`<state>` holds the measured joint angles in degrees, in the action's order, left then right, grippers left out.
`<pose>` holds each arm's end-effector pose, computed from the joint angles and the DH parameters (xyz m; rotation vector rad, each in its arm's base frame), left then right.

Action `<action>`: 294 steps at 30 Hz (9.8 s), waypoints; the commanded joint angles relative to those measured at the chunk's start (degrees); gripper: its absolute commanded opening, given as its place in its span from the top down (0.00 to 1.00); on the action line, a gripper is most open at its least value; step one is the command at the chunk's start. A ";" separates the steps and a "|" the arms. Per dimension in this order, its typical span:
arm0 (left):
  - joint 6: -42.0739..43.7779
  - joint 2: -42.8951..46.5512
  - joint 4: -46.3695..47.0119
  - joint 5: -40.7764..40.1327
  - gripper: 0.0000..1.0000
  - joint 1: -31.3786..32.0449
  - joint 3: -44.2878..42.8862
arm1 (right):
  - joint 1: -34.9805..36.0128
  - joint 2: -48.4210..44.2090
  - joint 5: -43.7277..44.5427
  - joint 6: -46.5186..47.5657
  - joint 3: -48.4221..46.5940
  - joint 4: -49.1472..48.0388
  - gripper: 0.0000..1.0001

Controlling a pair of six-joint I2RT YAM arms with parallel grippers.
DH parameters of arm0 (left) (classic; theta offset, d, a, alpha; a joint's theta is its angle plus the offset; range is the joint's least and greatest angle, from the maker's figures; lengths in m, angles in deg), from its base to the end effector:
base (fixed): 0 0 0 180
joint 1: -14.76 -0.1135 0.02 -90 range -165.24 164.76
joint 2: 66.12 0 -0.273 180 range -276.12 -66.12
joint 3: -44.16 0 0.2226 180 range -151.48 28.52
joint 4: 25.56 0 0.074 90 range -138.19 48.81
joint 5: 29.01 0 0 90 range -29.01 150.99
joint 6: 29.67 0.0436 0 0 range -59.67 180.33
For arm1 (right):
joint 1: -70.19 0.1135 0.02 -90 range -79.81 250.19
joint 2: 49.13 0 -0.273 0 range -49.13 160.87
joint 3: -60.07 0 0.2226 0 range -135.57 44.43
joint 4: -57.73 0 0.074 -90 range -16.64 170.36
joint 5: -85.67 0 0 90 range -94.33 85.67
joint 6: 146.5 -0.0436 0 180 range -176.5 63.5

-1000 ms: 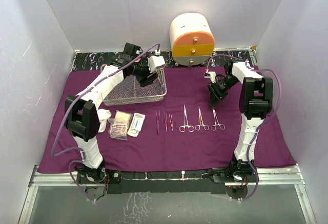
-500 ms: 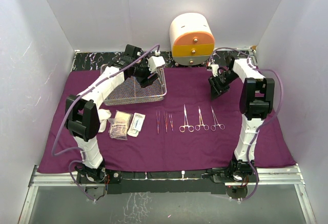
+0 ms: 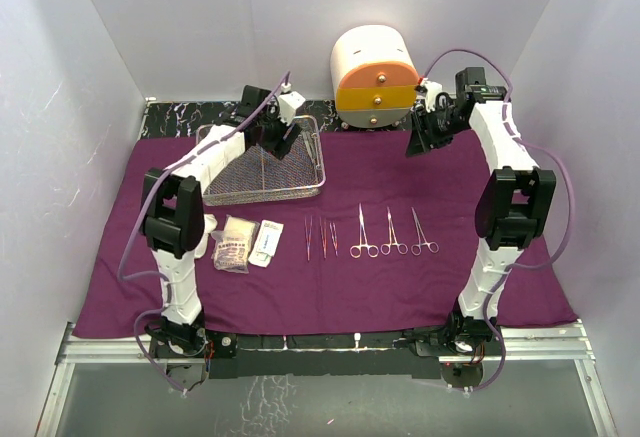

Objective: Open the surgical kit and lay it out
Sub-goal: Pick up the medical item from the container, then place the medical item in the surgical kit.

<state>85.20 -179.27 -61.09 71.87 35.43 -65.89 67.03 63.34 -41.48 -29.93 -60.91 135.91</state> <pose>0.4096 -0.1633 0.2796 0.9590 2.0203 -0.1732 0.3831 0.0052 0.2967 -0.6680 2.4665 0.7112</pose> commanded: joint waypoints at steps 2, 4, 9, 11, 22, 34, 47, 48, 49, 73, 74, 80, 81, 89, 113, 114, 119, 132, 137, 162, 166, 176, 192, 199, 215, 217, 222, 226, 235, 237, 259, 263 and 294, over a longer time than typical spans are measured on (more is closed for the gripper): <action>-11.99 -3.90 5.68 -2.92 0.35 -0.80 -2.87 | -0.25 -2.25 -3.26 -5.50 0.67 -4.90 0.51; -13.74 -5.66 7.28 -2.80 0.35 -0.66 -3.33 | -0.25 -2.69 -3.36 -6.00 2.55 -5.99 0.51; -16.75 -9.57 9.05 -3.23 0.32 0.15 -5.71 | -0.23 -4.25 -3.28 -7.32 6.80 -8.75 0.51; -17.78 -10.86 9.62 -3.30 0.26 0.39 -6.38 | -0.27 -4.46 -3.24 -7.62 7.73 -9.40 0.51; -22.95 -15.28 11.81 -3.32 0.22 1.41 -8.27 | -0.27 -4.39 -3.28 -7.50 8.82 -9.72 0.51; -26.32 -17.02 12.86 -4.99 0.22 2.71 -8.45 | -0.23 -4.62 -3.71 -6.97 9.96 -9.72 0.52; -28.70 -17.60 14.01 -6.96 0.23 3.88 -6.75 | -0.24 -4.71 -3.72 -6.88 10.54 -9.68 0.53; -28.75 -17.68 14.08 -7.54 0.23 3.98 -6.67 | -0.27 -4.71 -3.65 -6.88 10.59 -9.69 0.53; -28.73 -17.79 14.02 -7.94 0.23 4.03 -6.62 | -0.24 -4.71 -3.64 -6.88 10.64 -9.72 0.53; -26.39 -18.68 13.46 -10.26 0.45 4.38 -4.28 | -0.25 -4.71 -3.98 -6.62 11.65 -9.88 0.54; -26.06 -18.43 13.56 -10.30 0.47 4.38 -4.01 | -0.24 -4.69 -3.99 -6.62 11.65 -9.90 0.54; -24.81 -16.68 13.66 -10.54 0.58 4.34 -3.06 | -0.23 -4.45 -4.25 -6.62 11.64 -9.89 0.55; -24.66 -16.41 13.62 -10.50 0.60 4.38 -2.89 | -0.26 -4.45 -4.29 -6.62 11.65 -9.90 0.55; -23.78 -14.57 11.31 -10.18 0.66 4.32 -2.04 | -0.25 -4.78 -4.49 -6.53 12.03 -9.94 0.56; -21.08 -11.84 6.09 -7.37 0.83 4.38 0.01 | -0.25 -6.45 -5.03 -6.97 12.97 -10.42 0.56; -21.01 -11.84 5.75 -7.29 0.85 4.34 0.02 | -0.27 -6.47 -5.03 -7.01 13.01 -10.42 0.56; -20.53 -11.58 4.37 -6.80 0.90 4.38 0.11 | -0.25 -6.86 -5.04 -7.06 13.22 -10.59 0.56; -15.40 -9.11 1.80 -7.86 1.00 4.30 0.38 | -0.27 -7.61 -5.04 -7.25 13.32 -10.82 0.56; -12.44 -6.16 2.31 -9.02 1.00 4.00 2.12 | -0.26 -7.45 -5.12 -7.32 13.19 -10.86 0.57; -9.85 -6.28 -1.50 -4.65 0.76 1.92 1.84 | -0.18 -6.82 -5.39 -7.41 13.39 -10.86 0.57; -9.04 -6.78 -3.21 -3.81 0.76 1.84 1.17 | -0.27 -6.82 -5.39 -7.41 13.49 -10.95 0.58; -7.57 -8.98 -8.26 -3.26 0.80 1.34 -0.78 | -0.25 -6.86 -5.48 -7.45 13.67 -11.04 0.58; -3.24 -9.85 -7.41 -2.74 1.00 1.24 -3.37 | -0.15 -7.73 -6.38 -6.62 13.11 -10.81 0.58; 5.08 -4.52 -5.71 -6.53 1.00 1.22 -1.97 | 1.12 -8.94 -8.21 -3.99 12.01 -10.78 0.58; 26.22 13.33 -6.62 0.74 1.00 1.05 5.31 | 6.44 -9.88 -18.57 -6.14 9.67 -15.15 0.53; 29.95 14.29 -10.35 5.38 1.00 1.04 3.48 | 6.99 -9.91 -19.60 -7.63 8.66 -16.51 0.51; 39.53 13.85 -22.56 15.84 1.00 2.13 -1.44 | 8.67 -7.88 -23.09 -9.90 4.33 -16.80 0.47; 47.70 12.85 -29.83 19.96 1.00 4.49 -4.31 | 10.72 -5.25 -26.70 -11.78 2.90 -15.80 0.44; 55.93 10.31 -38.20 20.46 1.00 11.18 -9.52 | 18.32 0.92 -30.90 -10.76 1.92 -10.18 0.43; 57.34 9.78 -39.38 20.47 1.00 12.23 -10.00 | 19.48 2.14 -31.67 -10.03 1.15 -8.63 0.46; 59.72 7.23 -40.84 18.98 1.00 15.55 -10.63 | 24.95 6.32 -33.05 -3.75 1.58 -2.08 0.99; 58.61 7.32 -39.77 18.92 1.00 15.56 -10.24 | 24.95 6.53 -32.42 -1.89 1.35 -0.92 1.00; 31.14 15.54 -21.80 20.18 0.32 7.68 5.15 | -24.17 -8.22 -9.65 4.27 35.22 -14.86 1.00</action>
<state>120.04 -167.66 -84.85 89.77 43.85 -61.45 43.40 58.48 -54.35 -24.73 -27.58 128.06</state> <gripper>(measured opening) 0.678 0.012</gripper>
